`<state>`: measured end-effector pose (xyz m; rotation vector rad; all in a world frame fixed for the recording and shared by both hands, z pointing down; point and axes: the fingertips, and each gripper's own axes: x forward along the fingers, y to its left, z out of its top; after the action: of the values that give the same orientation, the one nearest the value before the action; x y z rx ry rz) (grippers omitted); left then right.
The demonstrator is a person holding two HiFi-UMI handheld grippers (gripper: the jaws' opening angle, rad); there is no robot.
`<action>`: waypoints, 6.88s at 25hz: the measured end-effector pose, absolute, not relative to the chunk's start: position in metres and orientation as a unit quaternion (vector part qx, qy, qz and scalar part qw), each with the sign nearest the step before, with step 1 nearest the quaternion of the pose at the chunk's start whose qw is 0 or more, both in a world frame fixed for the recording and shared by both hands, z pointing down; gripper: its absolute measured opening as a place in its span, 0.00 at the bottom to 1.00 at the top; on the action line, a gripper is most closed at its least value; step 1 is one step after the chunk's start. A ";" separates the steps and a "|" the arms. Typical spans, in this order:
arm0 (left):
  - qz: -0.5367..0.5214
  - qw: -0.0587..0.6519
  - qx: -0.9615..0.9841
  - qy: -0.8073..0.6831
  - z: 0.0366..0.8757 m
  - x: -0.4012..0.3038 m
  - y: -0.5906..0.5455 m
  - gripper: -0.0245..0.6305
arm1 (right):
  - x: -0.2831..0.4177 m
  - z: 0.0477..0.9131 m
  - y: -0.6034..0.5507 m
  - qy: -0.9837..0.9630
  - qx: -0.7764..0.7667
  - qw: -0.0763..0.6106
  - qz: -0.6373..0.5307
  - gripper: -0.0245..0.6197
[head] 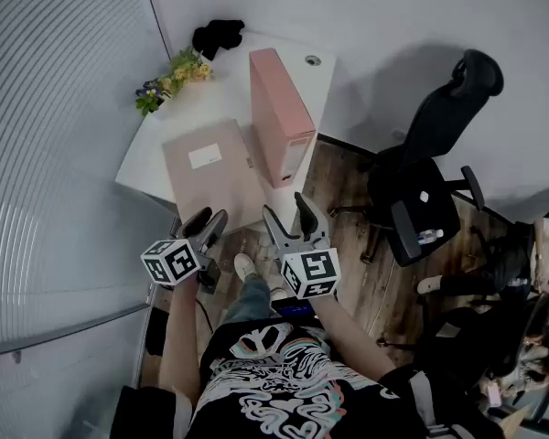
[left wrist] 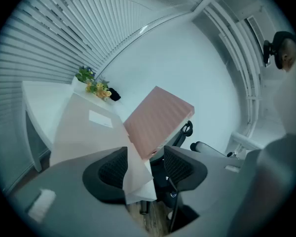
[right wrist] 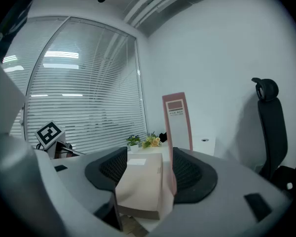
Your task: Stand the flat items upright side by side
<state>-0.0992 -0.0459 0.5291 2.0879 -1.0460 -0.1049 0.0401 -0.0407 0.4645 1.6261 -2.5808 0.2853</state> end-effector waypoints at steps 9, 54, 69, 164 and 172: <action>-0.003 0.388 0.757 -0.526 0.581 -0.176 -0.018 0.40 | 0.008 0.502 -0.027 -0.864 0.480 0.088 0.121 0.45; -0.346 0.585 0.558 -0.476 0.661 -0.191 -0.010 0.50 | 0.032 0.564 -0.020 -0.855 0.464 0.153 0.176 0.42; -0.313 0.544 0.572 -0.528 0.631 -0.204 -0.018 0.49 | 0.037 0.551 -0.016 -0.853 0.472 0.141 0.173 0.40; -0.053 0.296 0.775 -0.556 0.453 -0.113 -0.027 0.44 | -0.052 0.564 -0.022 -0.872 0.366 0.310 0.097 0.30; -0.050 0.292 0.797 -0.526 0.447 -0.091 -0.029 0.32 | -0.036 0.567 -0.027 -0.867 0.378 0.306 0.109 0.29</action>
<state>-0.0911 -0.0288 0.4474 2.1237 -1.4026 -0.1330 -0.0359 -0.0268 0.5668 0.9992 -2.2940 0.2879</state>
